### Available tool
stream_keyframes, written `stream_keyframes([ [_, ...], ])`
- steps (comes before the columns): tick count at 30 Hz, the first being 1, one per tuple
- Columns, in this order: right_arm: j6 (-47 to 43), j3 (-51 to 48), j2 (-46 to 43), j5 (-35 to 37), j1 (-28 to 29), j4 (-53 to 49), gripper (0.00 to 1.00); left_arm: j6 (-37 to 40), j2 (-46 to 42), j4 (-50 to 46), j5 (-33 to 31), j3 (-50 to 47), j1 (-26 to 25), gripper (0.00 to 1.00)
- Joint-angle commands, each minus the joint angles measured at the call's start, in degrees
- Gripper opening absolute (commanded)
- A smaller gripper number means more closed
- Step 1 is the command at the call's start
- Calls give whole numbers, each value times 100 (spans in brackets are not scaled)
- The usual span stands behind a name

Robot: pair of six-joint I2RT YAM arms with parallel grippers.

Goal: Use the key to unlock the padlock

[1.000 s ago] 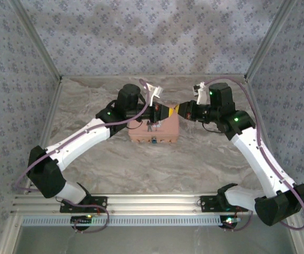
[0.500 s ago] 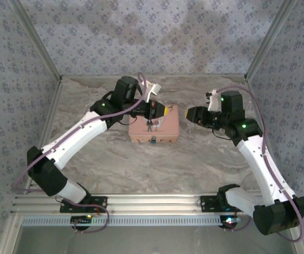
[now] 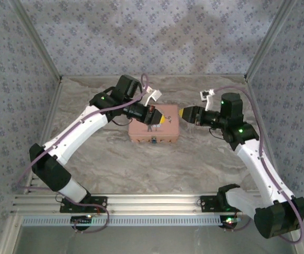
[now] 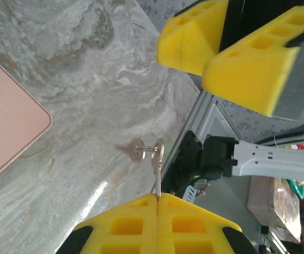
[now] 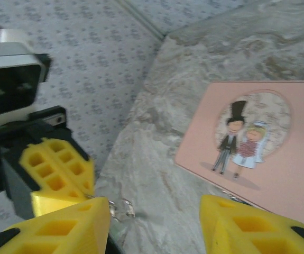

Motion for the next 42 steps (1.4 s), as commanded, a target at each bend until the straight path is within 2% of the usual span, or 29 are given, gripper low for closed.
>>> stream_keyframes([
  [1,-112,68,31,-378,255,438,51,284,23,-383,308,308,11,0],
  [5,-71,31,87,-568,397,691,49,309,48,-396,380,335,9,0],
  [18,-272,134,201,-801,602,620,42,257,50,-347,536,399,14,0],
  [25,-454,209,347,-800,699,386,43,241,57,-310,572,431,10,0],
  [30,-518,237,347,-792,717,321,36,245,53,-312,565,442,14,0],
  [40,-654,168,219,-833,647,109,29,275,55,-332,543,419,75,0],
  [42,-644,140,206,-901,648,155,23,275,52,-325,545,408,79,0],
])
